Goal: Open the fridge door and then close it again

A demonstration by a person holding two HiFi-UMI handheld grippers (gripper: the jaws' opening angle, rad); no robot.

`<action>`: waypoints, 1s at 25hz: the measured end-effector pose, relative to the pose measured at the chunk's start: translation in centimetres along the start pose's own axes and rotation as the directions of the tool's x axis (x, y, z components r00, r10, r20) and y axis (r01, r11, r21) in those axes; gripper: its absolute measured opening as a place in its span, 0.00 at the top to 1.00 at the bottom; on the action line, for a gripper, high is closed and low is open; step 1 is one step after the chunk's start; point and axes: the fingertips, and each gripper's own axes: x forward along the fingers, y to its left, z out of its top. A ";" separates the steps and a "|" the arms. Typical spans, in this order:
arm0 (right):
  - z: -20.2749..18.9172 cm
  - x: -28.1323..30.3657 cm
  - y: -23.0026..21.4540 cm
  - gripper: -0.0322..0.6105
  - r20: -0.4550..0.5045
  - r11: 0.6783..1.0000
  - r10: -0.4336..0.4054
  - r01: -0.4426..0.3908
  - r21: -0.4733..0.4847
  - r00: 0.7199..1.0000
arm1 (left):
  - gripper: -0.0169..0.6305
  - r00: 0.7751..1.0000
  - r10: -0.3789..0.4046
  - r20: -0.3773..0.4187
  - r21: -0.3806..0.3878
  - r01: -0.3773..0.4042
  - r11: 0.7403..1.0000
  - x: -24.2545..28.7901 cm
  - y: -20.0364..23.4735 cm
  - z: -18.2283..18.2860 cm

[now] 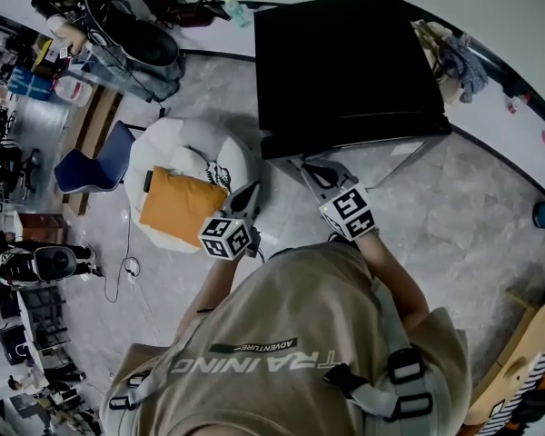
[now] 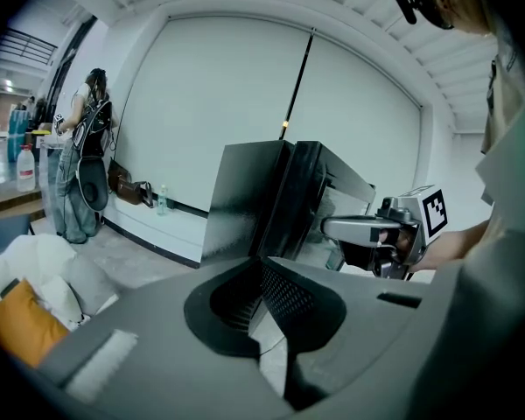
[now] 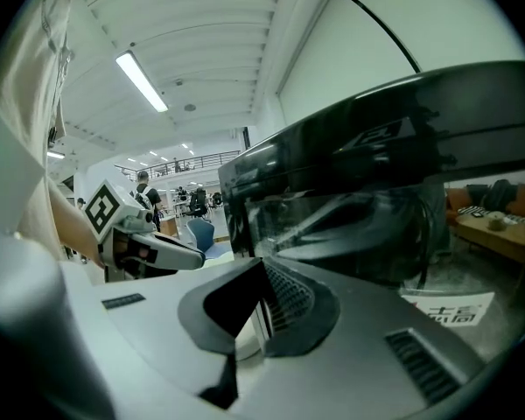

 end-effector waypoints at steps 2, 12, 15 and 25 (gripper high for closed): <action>-0.2 0.2 -0.3 0.96 -0.018 1.000 -0.015 0.014 -0.018 1.000 | 0.97 1.000 0.000 -0.005 0.004 0.000 1.000 -0.2 0.3 -0.3; 0.1 0.6 -1.0 0.96 -0.011 0.984 -0.174 0.174 0.036 0.985 | 0.97 0.999 -0.036 -0.032 -0.003 0.035 0.999 -3.5 2.4 -0.9; 0.9 -0.3 0.3 0.96 0.022 0.974 -0.214 0.212 0.074 0.977 | 0.97 0.995 -0.099 -0.014 0.033 0.099 0.995 -5.5 2.9 -0.1; -0.6 -4.0 14.7 0.96 0.070 0.898 -0.415 0.395 0.195 0.907 | 0.97 0.954 -0.290 -0.083 0.189 0.301 0.935 -15.3 5.3 -4.6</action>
